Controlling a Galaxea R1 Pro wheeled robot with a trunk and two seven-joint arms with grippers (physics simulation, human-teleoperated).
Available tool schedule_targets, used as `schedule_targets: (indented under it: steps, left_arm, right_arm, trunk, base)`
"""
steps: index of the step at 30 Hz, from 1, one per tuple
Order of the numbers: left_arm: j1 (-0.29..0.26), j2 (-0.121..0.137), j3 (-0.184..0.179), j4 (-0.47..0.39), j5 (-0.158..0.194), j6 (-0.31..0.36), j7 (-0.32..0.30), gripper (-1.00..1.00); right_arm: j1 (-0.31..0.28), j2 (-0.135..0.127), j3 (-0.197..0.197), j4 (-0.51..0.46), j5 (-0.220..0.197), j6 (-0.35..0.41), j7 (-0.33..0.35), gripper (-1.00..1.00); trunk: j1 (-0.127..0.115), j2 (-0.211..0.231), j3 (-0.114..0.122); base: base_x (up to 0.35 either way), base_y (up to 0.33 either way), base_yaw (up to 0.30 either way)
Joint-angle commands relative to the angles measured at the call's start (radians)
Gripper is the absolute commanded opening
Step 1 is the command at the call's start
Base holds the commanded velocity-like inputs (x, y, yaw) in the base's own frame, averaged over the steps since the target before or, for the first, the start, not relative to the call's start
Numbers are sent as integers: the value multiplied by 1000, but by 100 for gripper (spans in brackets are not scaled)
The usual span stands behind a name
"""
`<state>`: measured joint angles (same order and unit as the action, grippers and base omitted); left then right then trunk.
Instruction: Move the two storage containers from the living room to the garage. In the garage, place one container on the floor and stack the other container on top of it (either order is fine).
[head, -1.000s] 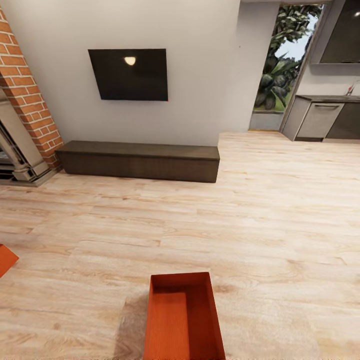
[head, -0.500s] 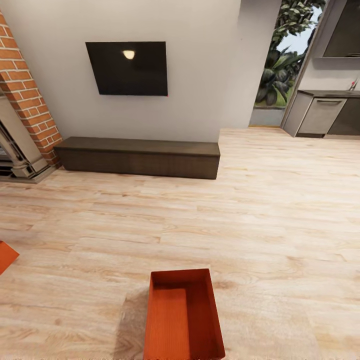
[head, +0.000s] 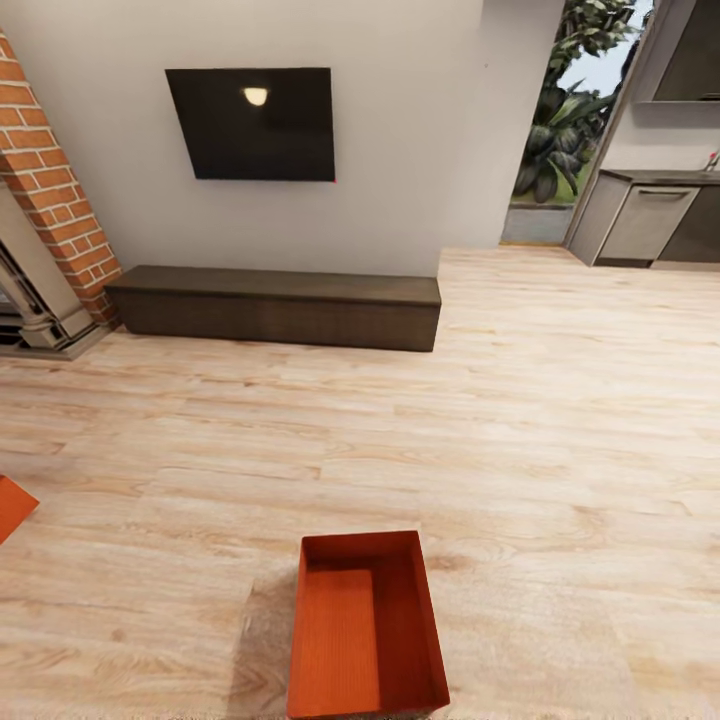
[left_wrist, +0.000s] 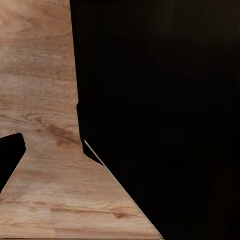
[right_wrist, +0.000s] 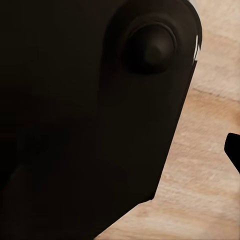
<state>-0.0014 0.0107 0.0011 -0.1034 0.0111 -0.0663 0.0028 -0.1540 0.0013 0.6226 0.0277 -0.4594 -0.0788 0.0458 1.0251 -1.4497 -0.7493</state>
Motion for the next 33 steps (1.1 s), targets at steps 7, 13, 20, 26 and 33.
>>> schedule_targets:
  steps: [7,13,20,26,33]
  left_arm:
    - [0,-1,5,2,5,-2,0,100]
    - [0,-2,8,6,7,-1,0,100]
    - [0,0,8,8,8,-1,0,100]
    - [0,0,8,8,7,-1,0,100]
    - [0,0,8,8,8,-1,0,100]
  right_arm:
    - [-1,-1,8,3,-10,-6,5,100]
    - [-1,-1,8,3,-11,-6,5,100]
    - [-1,-1,8,3,-10,-6,5,100]
    - [-1,-1,8,3,-10,-6,5,100]
    - [-1,-1,8,3,-10,-6,5,100]
  trunk:
    - [0,0,-12]
    - [0,0,-21]
    - [0,0,-32]
    - [0,0,-42]
    - [0,0,-53]
  base:
    - [0,0,0]
    - [0,0,0]
    - [0,0,0]
    - [0,0,0]
    - [0,0,0]
